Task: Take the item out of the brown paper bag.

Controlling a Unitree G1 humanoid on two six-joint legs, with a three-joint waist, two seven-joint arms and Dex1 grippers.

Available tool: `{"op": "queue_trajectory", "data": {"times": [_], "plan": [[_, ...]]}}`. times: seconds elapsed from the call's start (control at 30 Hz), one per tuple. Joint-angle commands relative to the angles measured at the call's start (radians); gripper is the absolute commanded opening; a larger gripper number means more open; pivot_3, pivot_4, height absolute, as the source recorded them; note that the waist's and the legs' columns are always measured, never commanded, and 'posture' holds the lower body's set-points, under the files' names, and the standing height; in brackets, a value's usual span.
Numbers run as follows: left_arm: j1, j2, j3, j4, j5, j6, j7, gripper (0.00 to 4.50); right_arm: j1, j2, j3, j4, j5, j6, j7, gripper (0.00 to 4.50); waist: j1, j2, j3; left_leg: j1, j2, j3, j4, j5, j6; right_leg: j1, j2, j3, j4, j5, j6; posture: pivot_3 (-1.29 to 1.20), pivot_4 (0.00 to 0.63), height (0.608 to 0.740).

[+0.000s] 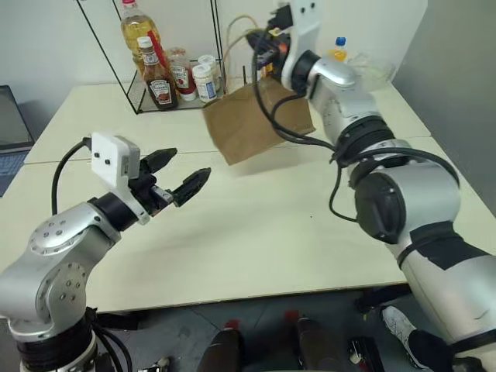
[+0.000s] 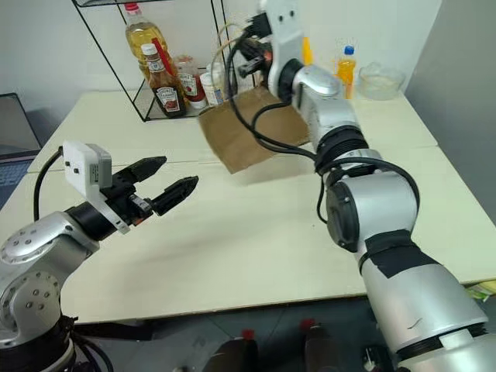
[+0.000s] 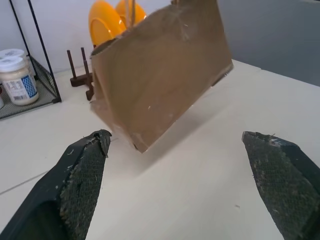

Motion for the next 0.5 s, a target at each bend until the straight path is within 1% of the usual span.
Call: {"op": "queue_trajectory", "data": {"times": [0.03, 0.23, 0.5], "plan": [[0.031, -0.001, 0.052, -0.086, -0.051, 0.012, 0.071, 4.50, -0.047, 0.023, -0.035, -0.025, 0.033, -0.024, -0.019, 0.04, 0.005, 0.000, 0.000, 0.000, 0.000, 0.000, 0.000, 0.000, 0.000, 0.000, 0.000, 0.000, 0.000, 0.000, 0.000, 0.00, 0.150, 0.740], [0.092, 0.012, 0.105, -0.140, -0.124, 0.021, 0.155, 4.50, -0.051, 0.089, -0.065, -0.025, 0.062, 0.010, -0.049, 0.04, 0.003, -0.001, 0.000, 0.000, 0.000, 0.000, 0.000, 0.000, 0.000, 0.000, 0.001, -0.001, 0.000, 0.001, -0.001, 0.00, 0.150, 0.740], [0.167, 0.019, 0.115, -0.170, -0.182, -0.013, 0.224, 4.50, 0.001, 0.129, 0.008, -0.021, -0.004, 0.063, -0.112, 0.04, 0.003, -0.001, 0.000, 0.000, 0.001, 0.000, 0.000, 0.000, 0.000, 0.000, 0.001, 0.000, 0.000, 0.001, -0.001, 0.00, 0.150, 0.740]]}}
